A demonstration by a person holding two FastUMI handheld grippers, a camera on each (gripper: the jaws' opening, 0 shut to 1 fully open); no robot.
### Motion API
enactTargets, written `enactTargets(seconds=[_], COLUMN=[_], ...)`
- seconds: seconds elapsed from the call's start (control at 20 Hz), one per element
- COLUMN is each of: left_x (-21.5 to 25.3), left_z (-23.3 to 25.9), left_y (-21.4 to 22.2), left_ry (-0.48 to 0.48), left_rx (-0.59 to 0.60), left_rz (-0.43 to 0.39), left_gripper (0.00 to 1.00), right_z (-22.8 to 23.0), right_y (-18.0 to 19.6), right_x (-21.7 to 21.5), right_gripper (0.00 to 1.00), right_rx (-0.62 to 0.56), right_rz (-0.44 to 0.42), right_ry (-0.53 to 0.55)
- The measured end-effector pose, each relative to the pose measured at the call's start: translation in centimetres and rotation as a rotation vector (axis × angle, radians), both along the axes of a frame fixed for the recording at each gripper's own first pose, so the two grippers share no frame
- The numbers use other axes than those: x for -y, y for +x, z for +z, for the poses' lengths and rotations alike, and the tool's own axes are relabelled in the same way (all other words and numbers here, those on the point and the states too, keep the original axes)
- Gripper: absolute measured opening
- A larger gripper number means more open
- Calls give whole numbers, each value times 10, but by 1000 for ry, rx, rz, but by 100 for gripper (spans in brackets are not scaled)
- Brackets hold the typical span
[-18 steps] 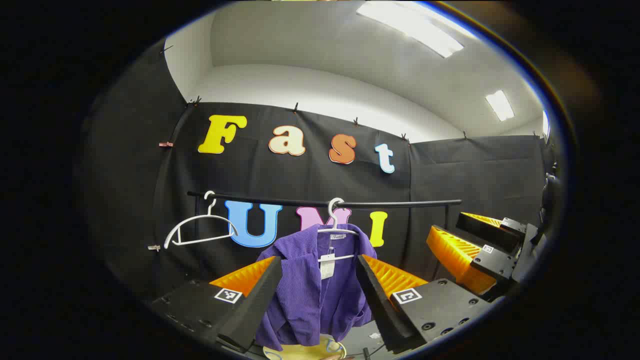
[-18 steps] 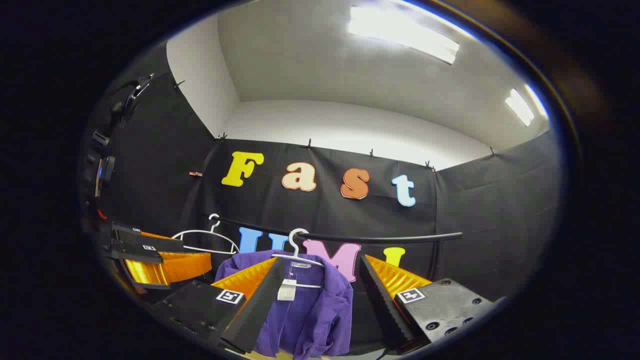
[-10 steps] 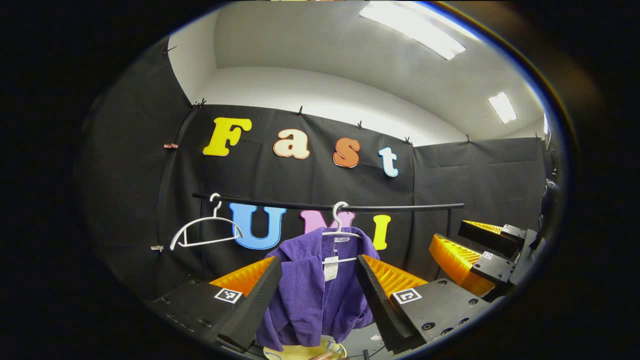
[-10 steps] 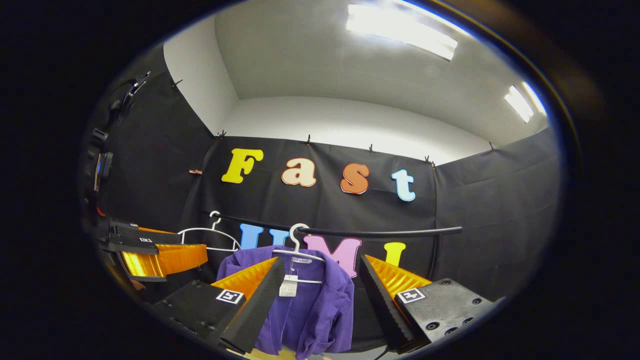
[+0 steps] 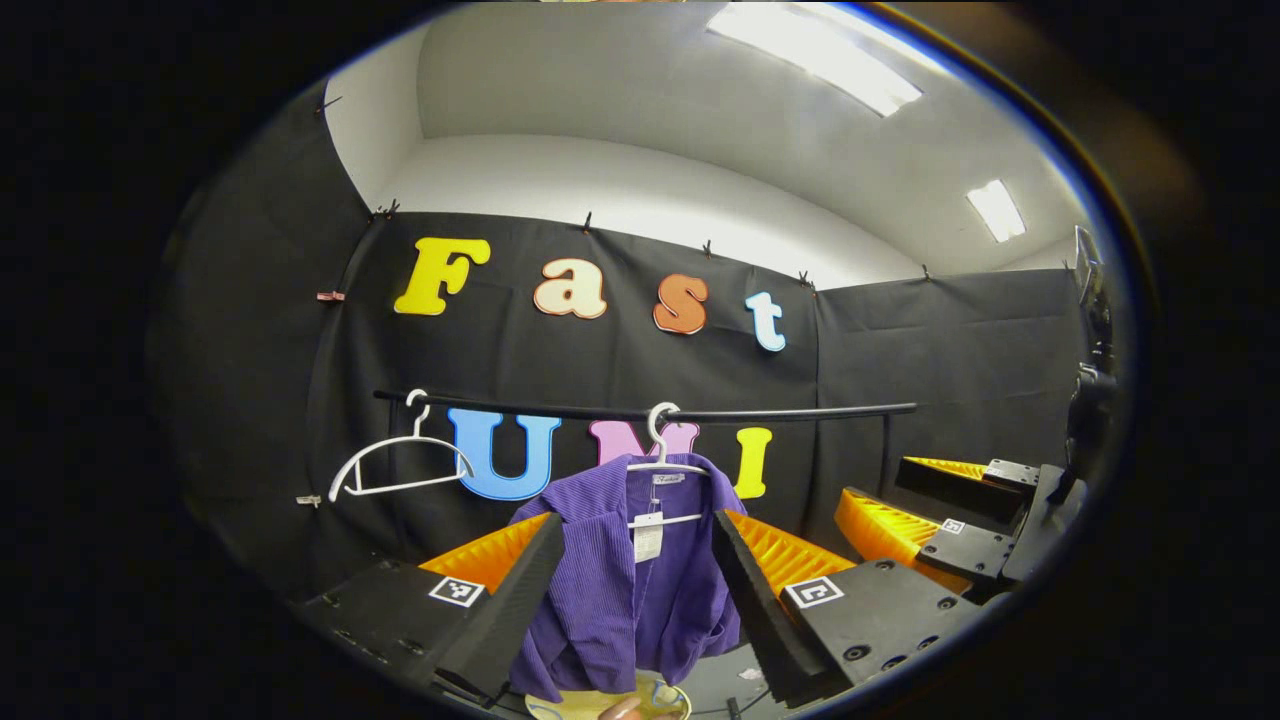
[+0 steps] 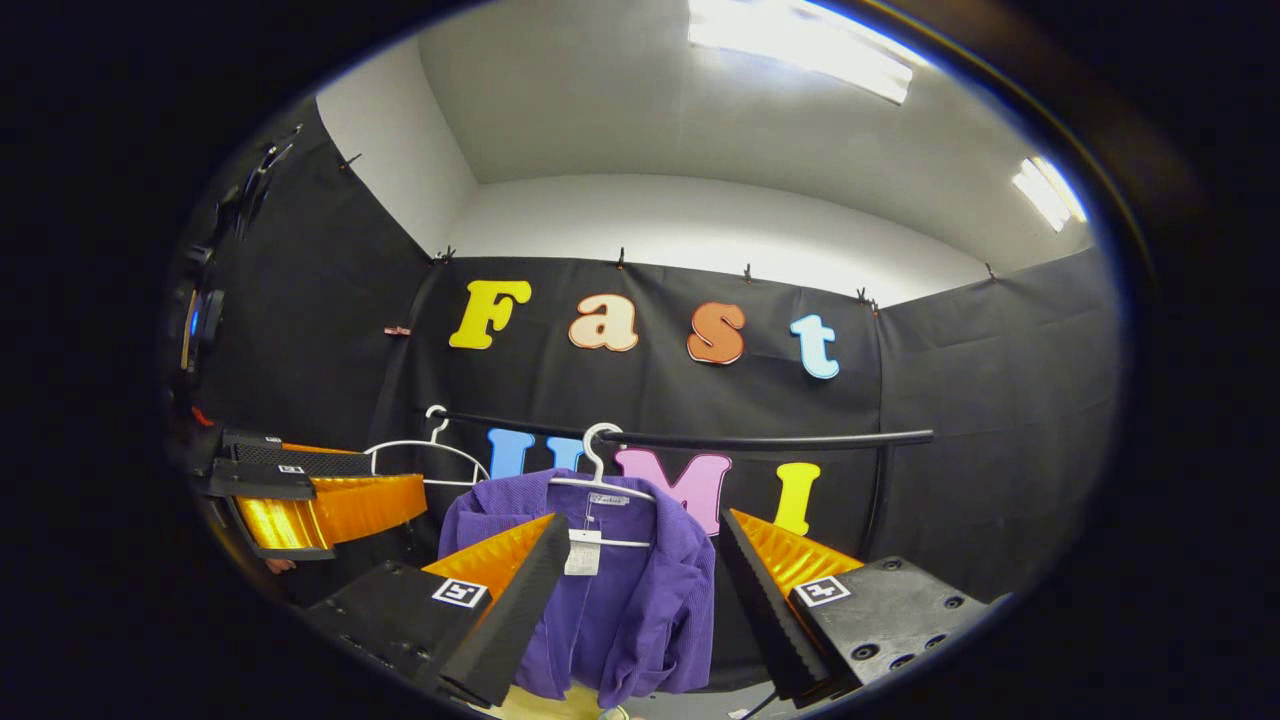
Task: Grasp the clothes on the hanger with both hands and then place them into the laundry hamper below.
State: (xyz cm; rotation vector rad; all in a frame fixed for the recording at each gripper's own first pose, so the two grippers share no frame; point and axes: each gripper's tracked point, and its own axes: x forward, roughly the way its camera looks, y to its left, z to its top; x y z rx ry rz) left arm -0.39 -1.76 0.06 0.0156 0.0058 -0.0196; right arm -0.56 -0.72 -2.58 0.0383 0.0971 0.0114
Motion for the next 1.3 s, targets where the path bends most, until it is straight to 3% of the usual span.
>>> enactTargets(seconds=[0.2, 0.55, 0.75, 1.0, 1.3], left_x=[7, -11, -39, -61, -51], left_z=[-5, -18, -43, -78, -143], left_y=[-8, -19, -11, 30, 100], left_ry=[-17, 0, -18, -21, -94], left_rx=[-4, -18, -64, -99, -145], left_rz=[-36, -82, -51, 41, 66], left_gripper=[93, 93, 93, 93, 92], right_z=[-10, -26, -56, -104, -201], right_y=[-9, -19, -12, 31, 100], right_x=[-1, 1, 2, 17, 42], right_gripper=[95, 94, 94, 94, 94], right_rx=[-41, -74, -118, -140, -224], right_rz=[10, -48, -49, -9, 76], right_ry=[-27, -81, -136, -94, 47])
